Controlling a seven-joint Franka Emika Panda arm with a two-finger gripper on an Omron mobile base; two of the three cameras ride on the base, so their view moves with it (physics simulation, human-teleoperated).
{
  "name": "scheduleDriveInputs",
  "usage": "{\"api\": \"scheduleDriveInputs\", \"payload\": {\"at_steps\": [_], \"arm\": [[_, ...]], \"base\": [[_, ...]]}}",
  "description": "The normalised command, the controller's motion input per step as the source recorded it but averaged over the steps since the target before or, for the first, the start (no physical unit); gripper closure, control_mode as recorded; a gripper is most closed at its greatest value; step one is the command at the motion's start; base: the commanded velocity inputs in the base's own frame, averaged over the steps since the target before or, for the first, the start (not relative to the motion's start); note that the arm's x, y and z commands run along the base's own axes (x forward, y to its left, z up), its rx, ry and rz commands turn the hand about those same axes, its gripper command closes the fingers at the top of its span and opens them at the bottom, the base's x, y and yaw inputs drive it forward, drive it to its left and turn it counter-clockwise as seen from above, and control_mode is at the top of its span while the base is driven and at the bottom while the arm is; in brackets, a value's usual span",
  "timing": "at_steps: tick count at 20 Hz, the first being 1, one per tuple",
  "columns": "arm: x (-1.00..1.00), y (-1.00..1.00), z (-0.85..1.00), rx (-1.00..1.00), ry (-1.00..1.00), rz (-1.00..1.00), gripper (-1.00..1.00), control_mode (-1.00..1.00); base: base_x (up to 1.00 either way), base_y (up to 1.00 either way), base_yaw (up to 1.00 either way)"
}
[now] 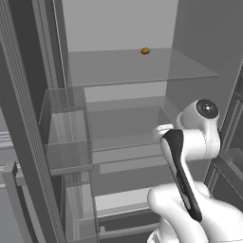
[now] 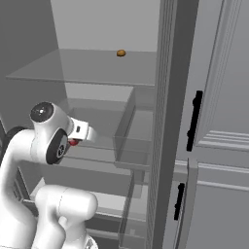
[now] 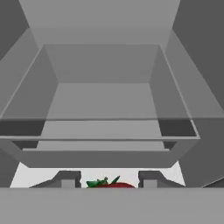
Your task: Take the strawberry from the fridge and place it on top of the pancake, located on the dining counter.
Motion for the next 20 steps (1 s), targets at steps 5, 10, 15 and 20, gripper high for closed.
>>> {"api": "scheduleDriveInputs", "payload": {"at_steps": [5, 10, 15, 20], "arm": [[0.00, 0.00, 0.00, 0.00, 0.00, 0.00, 1.00, 1.00], [0.00, 0.00, 0.00, 0.00, 0.00, 0.00, 1.00, 1.00], [0.00, 0.00, 0.00, 0.00, 0.00, 0.00, 1.00, 1.00], [0.00, 0.00, 0.00, 0.00, 0.00, 0.00, 1.00, 1.00]], "base": [[-0.74, 0.01, 0.00], [-1.00, 0.00, 0.00], [-1.00, 0.00, 0.00], [-1.00, 0.01, 0.01]]}}
